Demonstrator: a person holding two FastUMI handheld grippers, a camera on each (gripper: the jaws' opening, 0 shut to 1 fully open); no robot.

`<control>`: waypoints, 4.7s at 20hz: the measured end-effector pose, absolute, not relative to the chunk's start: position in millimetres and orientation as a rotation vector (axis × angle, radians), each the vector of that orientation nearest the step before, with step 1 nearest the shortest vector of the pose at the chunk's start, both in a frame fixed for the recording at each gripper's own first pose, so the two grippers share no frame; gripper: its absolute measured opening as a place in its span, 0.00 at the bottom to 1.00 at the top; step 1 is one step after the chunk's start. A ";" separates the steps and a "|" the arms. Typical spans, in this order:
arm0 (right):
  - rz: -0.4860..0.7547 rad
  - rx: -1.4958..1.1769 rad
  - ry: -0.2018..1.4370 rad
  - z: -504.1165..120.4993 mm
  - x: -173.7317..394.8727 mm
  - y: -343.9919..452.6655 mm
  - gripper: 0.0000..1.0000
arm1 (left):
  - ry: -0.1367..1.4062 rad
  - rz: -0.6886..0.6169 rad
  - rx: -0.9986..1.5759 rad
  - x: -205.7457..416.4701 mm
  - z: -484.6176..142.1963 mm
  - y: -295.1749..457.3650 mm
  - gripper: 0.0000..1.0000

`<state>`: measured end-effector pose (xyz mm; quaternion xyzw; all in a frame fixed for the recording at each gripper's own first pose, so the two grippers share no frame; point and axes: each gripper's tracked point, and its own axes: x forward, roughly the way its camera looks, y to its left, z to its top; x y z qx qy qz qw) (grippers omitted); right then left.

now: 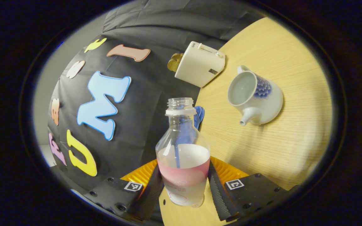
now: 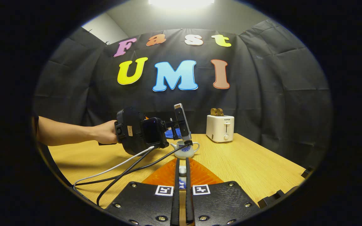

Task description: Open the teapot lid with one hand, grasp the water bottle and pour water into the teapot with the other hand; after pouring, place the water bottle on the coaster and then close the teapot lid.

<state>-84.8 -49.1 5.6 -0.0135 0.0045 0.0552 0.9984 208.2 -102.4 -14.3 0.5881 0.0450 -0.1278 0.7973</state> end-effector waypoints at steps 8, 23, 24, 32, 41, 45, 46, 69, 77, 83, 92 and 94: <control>0.101 -0.016 0.018 1.9 -84.5 -53.8 0.08 | 0.095 -0.292 1.473 217.9 -19.4 -113.7 0.87; 0.084 0.006 0.020 -0.2 -82.7 -62.4 0.08 | 0.083 -0.305 1.756 219.0 -11.1 -124.6 0.87; 0.082 0.009 0.022 -0.2 -82.2 -62.9 0.08 | 0.082 -0.308 1.773 218.3 -11.0 -125.7 0.87; 0.078 0.007 0.032 -3.9 -82.5 -64.6 0.08 | 0.081 -0.310 1.894 220.2 -3.0 -127.8 0.87; 0.077 0.002 0.035 -4.8 -82.0 -65.4 0.08 | 0.039 -0.311 2.014 217.9 10.4 -136.9 0.87; 0.073 0.002 0.034 -4.8 -83.7 -67.3 0.08 | 0.042 -0.315 2.075 219.4 14.2 -137.9 0.87; 0.071 0.004 0.033 -4.5 -83.6 -67.9 0.08 | 0.040 -0.316 2.082 219.3 14.0 -138.6 0.87; 0.068 0.003 0.039 -6.8 -83.0 -70.6 0.08 | -0.021 -0.281 2.320 216.0 34.1 -152.1 0.87; 0.067 0.003 0.039 -6.2 -83.4 -72.1 0.08 | -0.041 -0.300 2.354 215.0 35.5 -156.3 0.87; 0.079 0.003 0.037 -4.3 -83.1 -68.3 0.08 | -0.038 -0.291 2.364 216.8 37.6 -155.2 0.87; 0.081 -0.004 0.043 -6.1 -85.8 -69.5 0.08 | -0.036 -0.343 2.305 215.6 29.0 -157.3 0.87; 0.079 -0.004 0.038 -4.9 -85.3 -70.1 0.08 | -0.024 -0.372 2.253 217.7 20.6 -155.2 0.88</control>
